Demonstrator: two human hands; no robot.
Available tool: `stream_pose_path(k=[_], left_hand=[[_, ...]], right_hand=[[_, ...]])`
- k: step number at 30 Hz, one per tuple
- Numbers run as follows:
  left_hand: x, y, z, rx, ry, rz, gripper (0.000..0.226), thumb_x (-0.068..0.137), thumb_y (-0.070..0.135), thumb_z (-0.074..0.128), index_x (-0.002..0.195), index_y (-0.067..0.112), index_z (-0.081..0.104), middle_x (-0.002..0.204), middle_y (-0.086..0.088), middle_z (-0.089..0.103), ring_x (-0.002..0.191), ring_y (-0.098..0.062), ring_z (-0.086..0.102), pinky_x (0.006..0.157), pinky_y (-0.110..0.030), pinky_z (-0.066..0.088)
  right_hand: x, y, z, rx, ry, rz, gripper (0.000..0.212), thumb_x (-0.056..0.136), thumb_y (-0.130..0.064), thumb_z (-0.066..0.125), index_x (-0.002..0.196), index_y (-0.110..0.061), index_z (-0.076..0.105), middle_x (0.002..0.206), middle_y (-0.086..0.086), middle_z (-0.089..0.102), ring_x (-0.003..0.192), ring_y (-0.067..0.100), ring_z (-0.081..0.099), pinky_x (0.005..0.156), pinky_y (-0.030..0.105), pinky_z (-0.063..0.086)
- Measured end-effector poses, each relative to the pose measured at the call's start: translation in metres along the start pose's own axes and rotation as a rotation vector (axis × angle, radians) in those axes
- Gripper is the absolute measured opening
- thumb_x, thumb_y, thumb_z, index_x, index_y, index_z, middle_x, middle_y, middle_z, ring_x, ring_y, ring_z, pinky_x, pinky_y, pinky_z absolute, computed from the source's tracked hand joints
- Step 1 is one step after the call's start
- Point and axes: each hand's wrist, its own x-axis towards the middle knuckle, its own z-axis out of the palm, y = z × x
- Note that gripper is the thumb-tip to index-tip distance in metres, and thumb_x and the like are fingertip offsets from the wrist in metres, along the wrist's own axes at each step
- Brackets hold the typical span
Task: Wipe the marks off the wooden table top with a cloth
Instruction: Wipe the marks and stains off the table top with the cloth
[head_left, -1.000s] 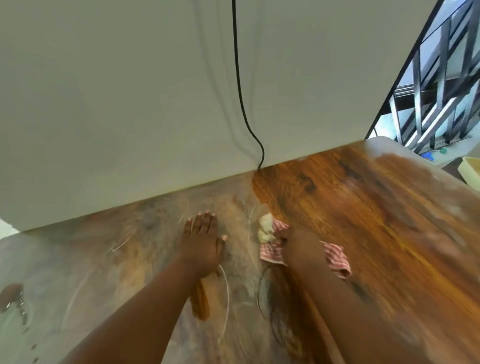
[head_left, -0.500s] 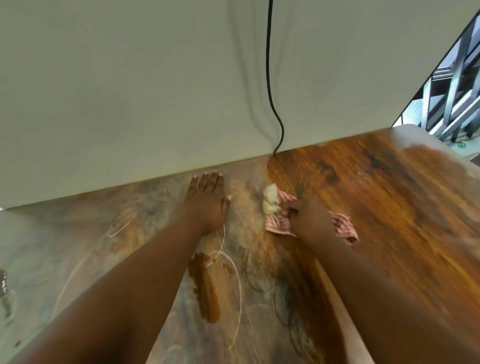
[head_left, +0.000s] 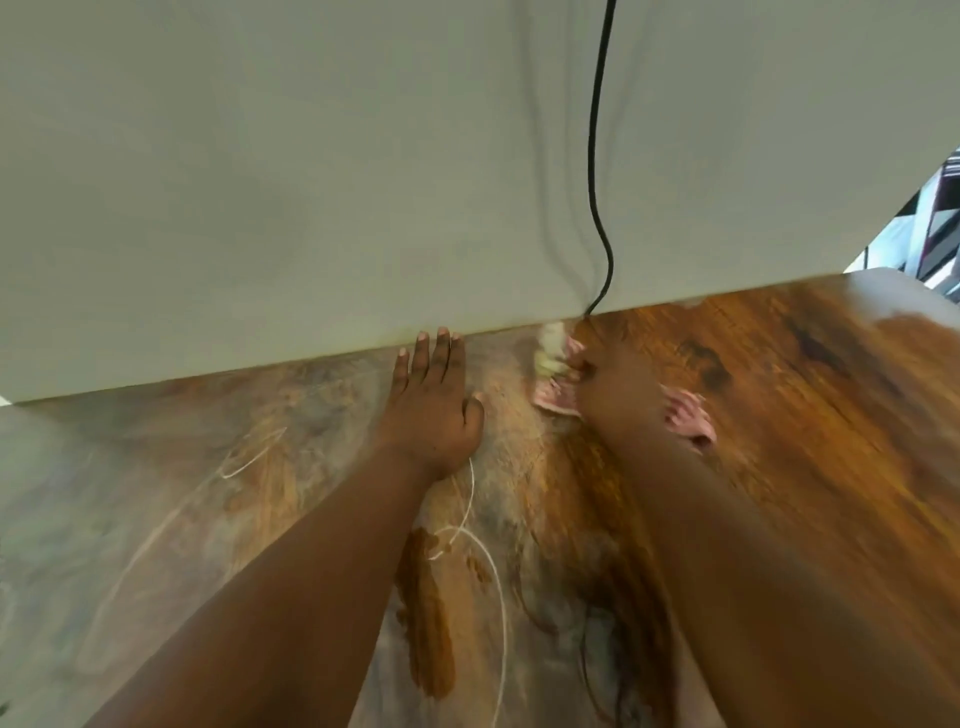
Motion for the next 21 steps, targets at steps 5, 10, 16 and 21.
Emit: stream_pose_path(k=[5,10,16,21], left_hand=[[-0.001,0.002,-0.004,-0.043,0.023,-0.006,0.077,0.086,0.039,0.018,0.152,0.008,-0.007,0.16,-0.011,-0.01,0.145,-0.023,-0.022,0.115,-0.034,-0.018],[-0.001,-0.001,-0.002,-0.021,0.01,0.021,0.076,0.09,0.036,0.021,0.149,0.007,-0.018,0.159,-0.011,-0.017,0.142,-0.02,-0.027,0.116,-0.035,-0.018],[-0.002,0.001,-0.001,-0.024,0.026,-0.003,0.077,0.089,0.037,0.021,0.148,0.008,-0.019,0.159,-0.01,-0.017,0.143,-0.021,-0.026,0.117,-0.037,-0.015],[-0.002,0.002,-0.003,-0.051,0.052,-0.012,0.079,0.088,0.035,0.025,0.147,0.007,-0.019,0.159,-0.012,-0.016,0.144,-0.023,-0.023,0.116,-0.035,-0.017]], right_hand=[[-0.018,-0.044,0.022,0.104,-0.124,-0.221,0.026,0.077,-0.01,0.056,0.096,-0.021,0.071,0.098,0.008,0.062,0.087,0.027,0.057,0.072,0.028,0.04],[-0.015,-0.011,0.003,0.079,-0.233,-0.017,0.019,0.078,-0.011,0.055,0.079,-0.028,0.065,0.089,-0.006,0.064,0.076,0.013,0.055,0.065,0.024,0.038],[0.054,-0.041,0.026,-0.024,0.053,0.016,0.029,0.081,-0.01,0.049,0.103,-0.016,0.067,0.106,0.01,0.058,0.097,0.032,0.058,0.079,0.037,0.05],[0.041,-0.018,0.024,0.092,-0.161,-0.358,0.033,0.08,-0.006,0.056,0.103,-0.024,0.072,0.107,0.007,0.064,0.097,0.026,0.058,0.078,0.028,0.042]])
